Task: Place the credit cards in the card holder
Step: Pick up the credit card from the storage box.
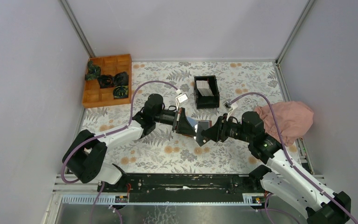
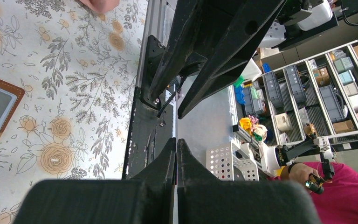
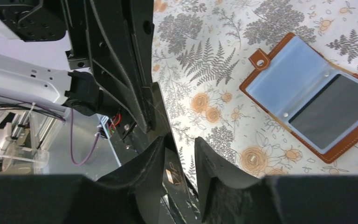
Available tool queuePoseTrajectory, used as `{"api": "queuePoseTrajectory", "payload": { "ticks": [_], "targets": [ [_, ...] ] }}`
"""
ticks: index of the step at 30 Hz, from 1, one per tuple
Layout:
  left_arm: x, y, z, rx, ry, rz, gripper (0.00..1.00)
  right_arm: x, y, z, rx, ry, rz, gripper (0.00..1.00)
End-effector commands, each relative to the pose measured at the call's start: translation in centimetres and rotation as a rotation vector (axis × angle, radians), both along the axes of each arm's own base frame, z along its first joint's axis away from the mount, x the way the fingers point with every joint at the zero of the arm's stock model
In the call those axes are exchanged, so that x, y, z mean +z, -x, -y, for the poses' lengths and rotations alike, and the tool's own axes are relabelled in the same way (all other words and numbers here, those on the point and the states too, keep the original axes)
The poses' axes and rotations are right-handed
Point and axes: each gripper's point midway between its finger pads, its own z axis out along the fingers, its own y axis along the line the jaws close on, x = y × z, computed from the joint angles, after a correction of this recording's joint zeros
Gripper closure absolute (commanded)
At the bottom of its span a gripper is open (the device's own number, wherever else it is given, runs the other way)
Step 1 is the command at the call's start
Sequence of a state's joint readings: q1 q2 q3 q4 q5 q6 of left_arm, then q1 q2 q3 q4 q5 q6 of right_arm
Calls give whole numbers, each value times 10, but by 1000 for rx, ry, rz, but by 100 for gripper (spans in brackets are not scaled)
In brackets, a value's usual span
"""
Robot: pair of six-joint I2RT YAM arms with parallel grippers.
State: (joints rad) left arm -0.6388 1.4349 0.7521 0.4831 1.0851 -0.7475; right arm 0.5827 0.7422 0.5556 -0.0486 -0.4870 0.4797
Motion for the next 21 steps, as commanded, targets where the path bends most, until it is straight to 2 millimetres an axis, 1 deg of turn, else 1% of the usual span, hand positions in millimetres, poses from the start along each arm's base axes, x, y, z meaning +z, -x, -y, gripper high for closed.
{"api": "queuePoseTrajectory", "payload": {
  "ticks": [1, 5, 9, 10, 11, 12, 13, 15, 16, 17, 18, 19, 21],
  "targets": [
    [22, 5, 5, -67, 61, 54, 100, 17, 5, -10, 53, -71, 34, 66],
    [21, 7, 5, -86, 60, 47, 100, 18, 8, -12, 74, -94, 31, 75],
    [25, 7, 5, -95, 66, 49, 100, 14, 10, -14, 81, -108, 16, 91],
    [27, 7, 5, -98, 68, 49, 100, 14, 10, -14, 79, -112, 15, 98],
    [28, 7, 5, -99, 69, 49, 100, 13, 11, -14, 83, -116, 12, 100],
    [28, 6, 5, -95, 66, 46, 100, 14, 12, -14, 85, -124, 13, 100],
    [27, 5, 6, -89, 61, 45, 97, 16, 12, -15, 85, -133, 13, 100],
    [22, -1, 6, -59, 36, 41, 76, 19, 12, -15, 80, -151, 12, 100],
    [18, -8, 7, -27, 18, 40, 72, 20, 12, -15, 80, -157, 11, 100],
    [14, -14, 6, 0, 4, 39, 64, 22, 12, -15, 77, -164, 13, 100],
    [11, -21, 5, 32, -9, 33, 52, 23, 11, -15, 69, -167, 13, 100],
    [7, -27, 3, 63, -19, 25, 44, 23, 11, -15, 63, -169, 11, 100],
    [4, -36, 0, 107, -22, 11, 38, 23, 7, -13, 34, -168, 6, 100]
  ]
}}
